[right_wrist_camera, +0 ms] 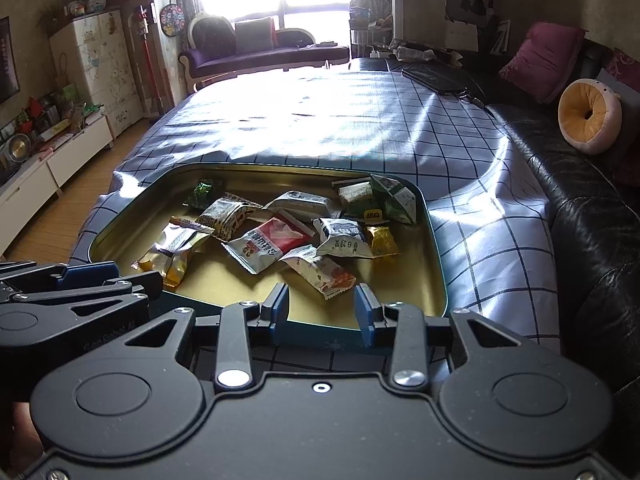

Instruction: Organize snacks

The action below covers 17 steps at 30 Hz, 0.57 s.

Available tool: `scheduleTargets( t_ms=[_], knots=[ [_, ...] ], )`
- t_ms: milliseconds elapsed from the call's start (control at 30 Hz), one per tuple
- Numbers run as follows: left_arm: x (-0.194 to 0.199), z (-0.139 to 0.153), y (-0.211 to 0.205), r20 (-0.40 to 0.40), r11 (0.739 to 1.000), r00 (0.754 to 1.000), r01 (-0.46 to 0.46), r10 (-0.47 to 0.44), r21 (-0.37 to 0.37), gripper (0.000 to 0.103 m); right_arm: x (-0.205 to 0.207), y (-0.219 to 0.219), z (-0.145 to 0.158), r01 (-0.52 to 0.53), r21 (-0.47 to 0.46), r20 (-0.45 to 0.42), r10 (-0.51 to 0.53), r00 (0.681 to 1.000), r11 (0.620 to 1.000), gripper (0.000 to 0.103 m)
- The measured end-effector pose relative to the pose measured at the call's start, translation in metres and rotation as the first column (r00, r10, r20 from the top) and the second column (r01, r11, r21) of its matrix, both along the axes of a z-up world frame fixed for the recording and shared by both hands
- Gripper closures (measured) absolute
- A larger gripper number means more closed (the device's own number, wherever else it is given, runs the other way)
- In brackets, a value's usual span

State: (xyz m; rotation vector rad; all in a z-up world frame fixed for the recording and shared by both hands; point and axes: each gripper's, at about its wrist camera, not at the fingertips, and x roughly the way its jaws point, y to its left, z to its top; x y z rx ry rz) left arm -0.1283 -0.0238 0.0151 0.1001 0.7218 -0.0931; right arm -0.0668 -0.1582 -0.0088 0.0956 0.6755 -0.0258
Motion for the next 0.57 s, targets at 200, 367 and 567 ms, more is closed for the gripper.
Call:
scheduleTargets(
  t_ms=[200, 367, 567],
  knots=[
    [0.0, 0.002, 0.001, -0.003, 1.0, 1.0, 0.019, -0.019, -0.002, 0.068, 0.0, 0.0, 0.001, -0.002, -0.002, 0.004, 0.002, 1.0, 1.0, 0.058],
    [0.002, 0.005, 0.003, -0.015, 0.999, 0.999, 0.038, -0.038, -0.013, 0.068, 0.002, -0.004, 0.003, -0.015, 0.04, -0.001, 0.015, 1.0, 0.999, 0.058],
    [0.011, 0.011, 0.008, -0.034, 0.999, 0.999, 0.033, -0.034, -0.026, 0.068, 0.004, -0.01, 0.011, -0.007, 0.062, 0.019, 0.006, 1.0, 0.998, 0.058]
  ],
)
